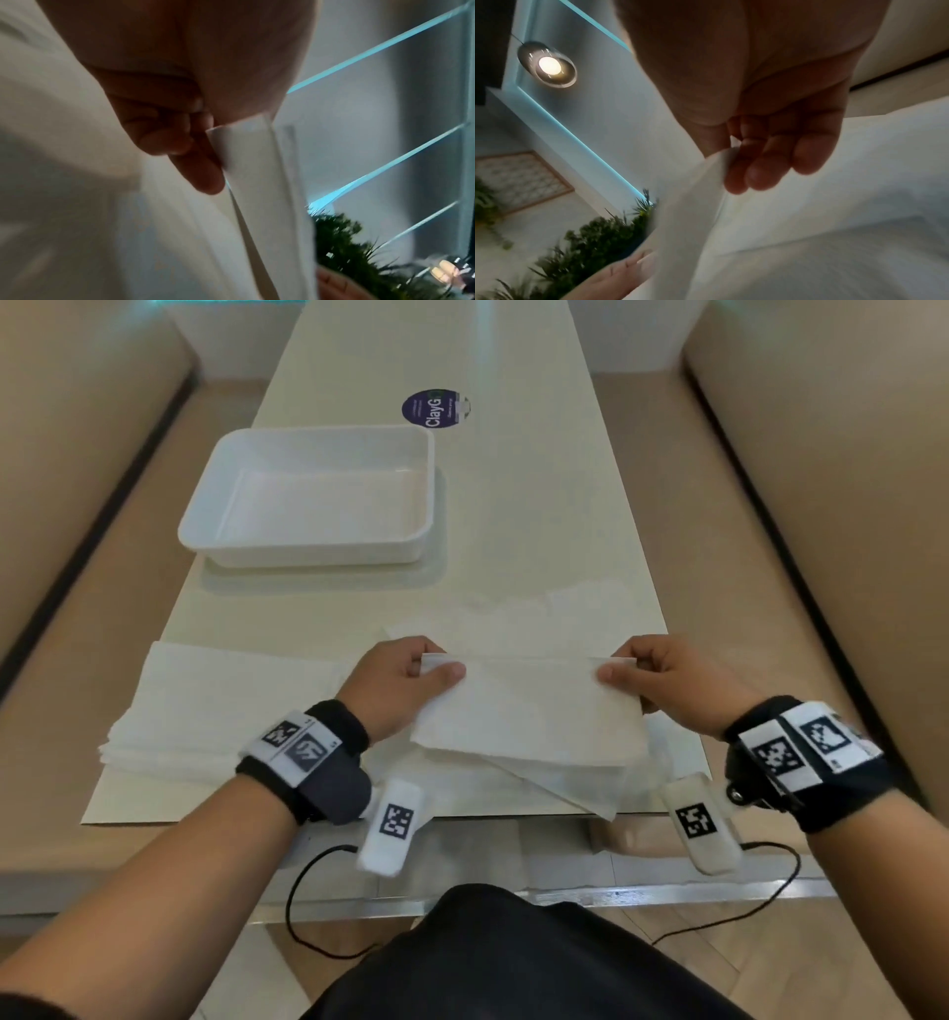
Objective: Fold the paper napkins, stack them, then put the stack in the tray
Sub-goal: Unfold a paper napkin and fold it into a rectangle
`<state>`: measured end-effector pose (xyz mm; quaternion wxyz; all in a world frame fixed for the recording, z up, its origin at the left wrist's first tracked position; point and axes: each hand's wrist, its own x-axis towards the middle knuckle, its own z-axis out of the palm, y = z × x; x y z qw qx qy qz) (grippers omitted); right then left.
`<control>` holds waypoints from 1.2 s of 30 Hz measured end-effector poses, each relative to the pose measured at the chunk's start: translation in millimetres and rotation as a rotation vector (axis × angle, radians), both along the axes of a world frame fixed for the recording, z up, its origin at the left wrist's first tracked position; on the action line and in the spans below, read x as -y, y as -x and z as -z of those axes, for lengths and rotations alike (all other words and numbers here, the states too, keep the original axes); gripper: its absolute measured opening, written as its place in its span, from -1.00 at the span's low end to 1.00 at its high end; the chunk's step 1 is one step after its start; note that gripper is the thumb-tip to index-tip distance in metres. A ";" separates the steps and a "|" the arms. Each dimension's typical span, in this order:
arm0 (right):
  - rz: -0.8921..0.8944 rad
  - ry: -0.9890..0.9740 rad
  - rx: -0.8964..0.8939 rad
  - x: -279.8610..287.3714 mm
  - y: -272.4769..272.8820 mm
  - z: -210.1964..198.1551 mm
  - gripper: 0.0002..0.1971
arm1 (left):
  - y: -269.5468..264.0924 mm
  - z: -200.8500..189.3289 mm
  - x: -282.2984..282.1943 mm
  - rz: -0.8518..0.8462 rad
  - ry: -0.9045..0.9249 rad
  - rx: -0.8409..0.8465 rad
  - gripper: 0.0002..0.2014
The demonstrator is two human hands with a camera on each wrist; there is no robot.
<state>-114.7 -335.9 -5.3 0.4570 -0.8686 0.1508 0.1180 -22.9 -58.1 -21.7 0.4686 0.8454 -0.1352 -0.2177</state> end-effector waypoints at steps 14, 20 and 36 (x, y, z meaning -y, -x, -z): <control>-0.400 0.690 0.005 -67.7 0.5 -0.6 -0.45 | 25.6 -0.1 44.5 0.350 -0.530 0.399 -0.40; -0.549 0.693 -0.265 -78.6 8.5 26.5 -0.35 | 38.8 25.3 56.9 0.609 -0.702 0.261 -0.35; -0.449 0.668 -0.274 -34.2 32.1 38.5 -0.24 | 26.8 32.9 -10.6 0.532 -0.877 0.246 -0.31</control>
